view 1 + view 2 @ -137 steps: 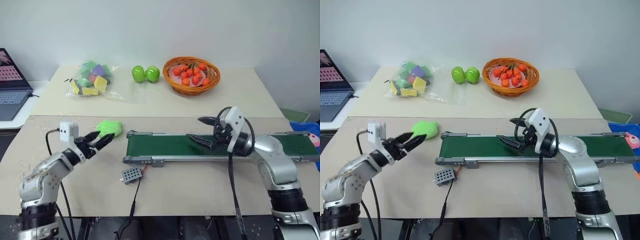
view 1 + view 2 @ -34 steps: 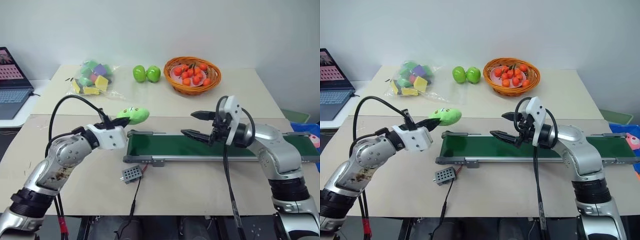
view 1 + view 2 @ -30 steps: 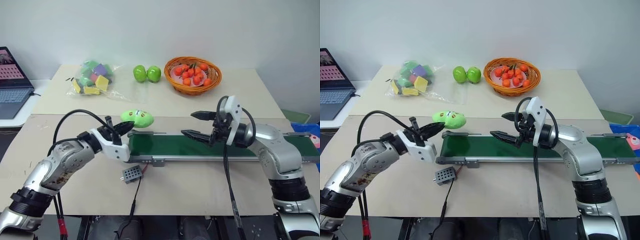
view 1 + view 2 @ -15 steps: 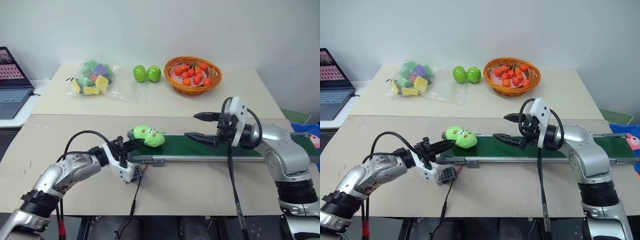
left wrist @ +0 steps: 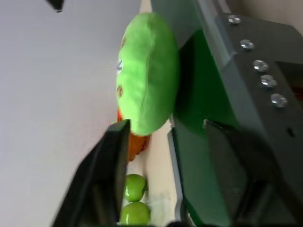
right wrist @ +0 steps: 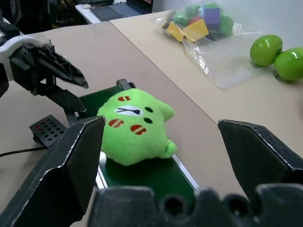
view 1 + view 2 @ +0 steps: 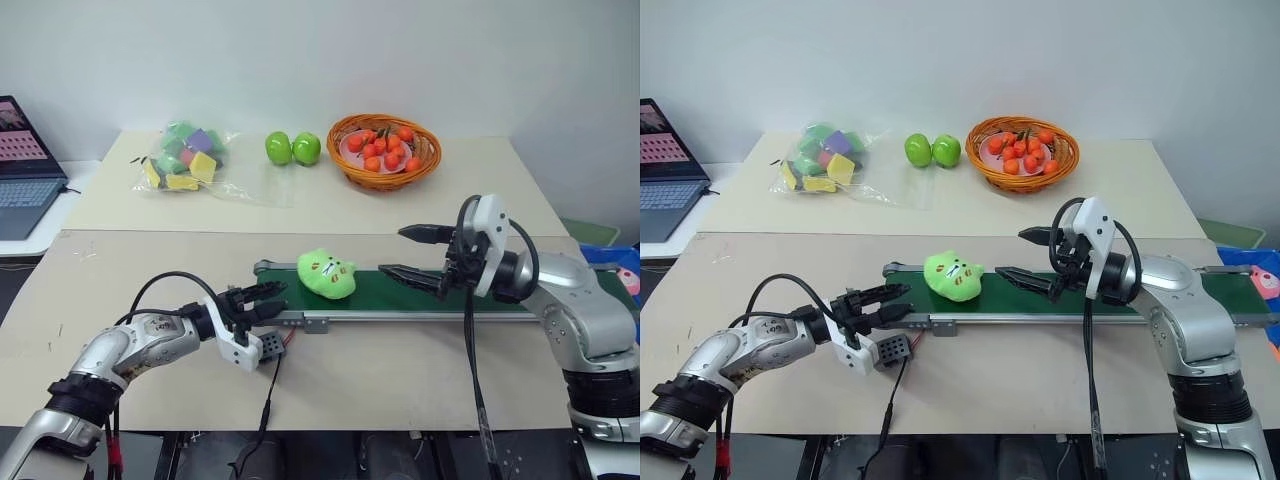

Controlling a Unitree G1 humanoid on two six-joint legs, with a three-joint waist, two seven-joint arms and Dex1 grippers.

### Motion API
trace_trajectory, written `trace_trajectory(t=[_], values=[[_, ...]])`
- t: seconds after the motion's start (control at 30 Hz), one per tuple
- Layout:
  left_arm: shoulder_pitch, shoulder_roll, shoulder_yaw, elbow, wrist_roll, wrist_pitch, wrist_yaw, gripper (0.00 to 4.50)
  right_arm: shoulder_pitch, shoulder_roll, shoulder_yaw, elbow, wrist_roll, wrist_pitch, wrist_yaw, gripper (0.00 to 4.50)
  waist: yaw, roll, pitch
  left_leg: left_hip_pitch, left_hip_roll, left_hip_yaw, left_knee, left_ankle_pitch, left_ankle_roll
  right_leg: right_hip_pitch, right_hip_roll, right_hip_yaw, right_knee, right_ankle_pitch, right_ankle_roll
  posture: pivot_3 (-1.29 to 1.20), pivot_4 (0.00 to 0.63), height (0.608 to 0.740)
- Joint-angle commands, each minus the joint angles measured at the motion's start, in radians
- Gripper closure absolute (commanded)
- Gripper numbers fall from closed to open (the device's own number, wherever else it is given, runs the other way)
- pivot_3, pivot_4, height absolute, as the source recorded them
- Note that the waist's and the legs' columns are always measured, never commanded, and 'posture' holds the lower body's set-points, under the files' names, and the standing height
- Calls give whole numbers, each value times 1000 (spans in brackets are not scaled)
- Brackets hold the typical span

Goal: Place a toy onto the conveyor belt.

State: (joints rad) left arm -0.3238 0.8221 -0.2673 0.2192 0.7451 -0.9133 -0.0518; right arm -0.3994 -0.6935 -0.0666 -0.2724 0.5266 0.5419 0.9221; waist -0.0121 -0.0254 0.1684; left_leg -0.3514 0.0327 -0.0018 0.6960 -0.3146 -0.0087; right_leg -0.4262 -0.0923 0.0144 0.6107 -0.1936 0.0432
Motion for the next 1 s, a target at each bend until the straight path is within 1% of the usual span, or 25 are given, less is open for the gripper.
trace_trajectory(t=[0.03, 0.07, 0.13, 0.2, 0.23, 0.3, 0.4, 0.5, 0.6, 0.7, 0.8, 1.0], values=[[27, 35, 34, -17, -83, -2, -42, 488, -8, -14, -31, -38, 16, 3, -8, 0, -1, 0, 0, 0, 0, 0, 0, 0, 0, 0, 0, 0, 0, 0, 0, 0, 150, 738], [46, 44, 52, -33, -144, 17, -68, 100, -11, -17, -32, -39, 19, 6, -8, 0, -3, 0, 0, 0, 0, 0, 0, 0, 0, 0, 0, 0, 0, 0, 0, 0, 150, 738], [89, 47, 74, -56, -449, 153, -228, 100, -16, -29, -37, -37, 23, 11, -2, 0, -5, 0, 0, 0, 0, 0, 0, 0, 0, 0, 0, 0, 1, 0, 0, 0, 150, 738], [117, 23, 90, -100, -779, 416, -449, 100, -23, -46, -42, -28, 22, 11, 6, 0, -4, 1, 0, 0, 1, 0, 0, 0, 0, -1, 0, 0, 1, 0, 0, 0, 150, 738], [117, 15, 103, -138, -908, 550, -528, 100, -27, -59, -47, -23, 24, 12, 11, 0, -3, 1, 0, -1, 1, 0, 0, 0, 0, -1, 0, 0, 2, 0, 0, 0, 150, 738], [107, -2, 145, -219, -1137, 831, -615, 100, -31, -89, -61, -16, 31, 21, 28, 0, 3, 1, 0, -1, 1, 0, 1, 0, 0, -1, 0, 0, 1, 0, 0, 0, 150, 738], [71, -20, 213, -304, -1360, 1099, -662, 100, -29, -136, -82, -10, 38, 33, 55, 0, 7, 0, 0, -2, 1, -1, 2, 0, 0, 0, 0, -1, 1, 0, 0, 0, 150, 738], [14, -13, 239, -385, -1487, 1298, -703, 100, -23, -184, -108, -19, 54, 62, 77, 0, 6, 0, 1, -2, 0, -1, 3, 0, 0, 0, 0, -1, 1, 0, 0, 0, 150, 738], [-42, -23, 256, -440, -1535, 1405, -712, 100, -14, -211, -127, -34, 75, 85, 85, 0, 2, 0, 1, -1, 0, -1, 2, 0, 0, 1, 1, 0, 0, 0, 0, 0, 150, 738], [-104, -33, 256, -449, -1507, 1444, -719, 100, 0, -218, -135, -49, 86, 101, 81, 0, -2, 0, 1, -1, 0, -1, 3, 0, 0, 1, 1, 0, 0, 0, 0, 0, 150, 738], [-133, -31, 256, -440, -1483, 1459, -753, 100, 15, -208, -135, -61, 90, 107, 68, 0, -3, 0, 1, -1, 0, -1, 2, 0, 0, 1, 1, 0, 0, 0, 0, 0, 150, 738], [-115, 9, 238, -477, -1470, 1533, -842, 100, 35, -192, -135, -66, 95, 102, 43, 0, -1, 0, 1, -1, 0, -1, 2, 0, 0, 0, 1, 1, -1, 0, 0, 0, 150, 738]])
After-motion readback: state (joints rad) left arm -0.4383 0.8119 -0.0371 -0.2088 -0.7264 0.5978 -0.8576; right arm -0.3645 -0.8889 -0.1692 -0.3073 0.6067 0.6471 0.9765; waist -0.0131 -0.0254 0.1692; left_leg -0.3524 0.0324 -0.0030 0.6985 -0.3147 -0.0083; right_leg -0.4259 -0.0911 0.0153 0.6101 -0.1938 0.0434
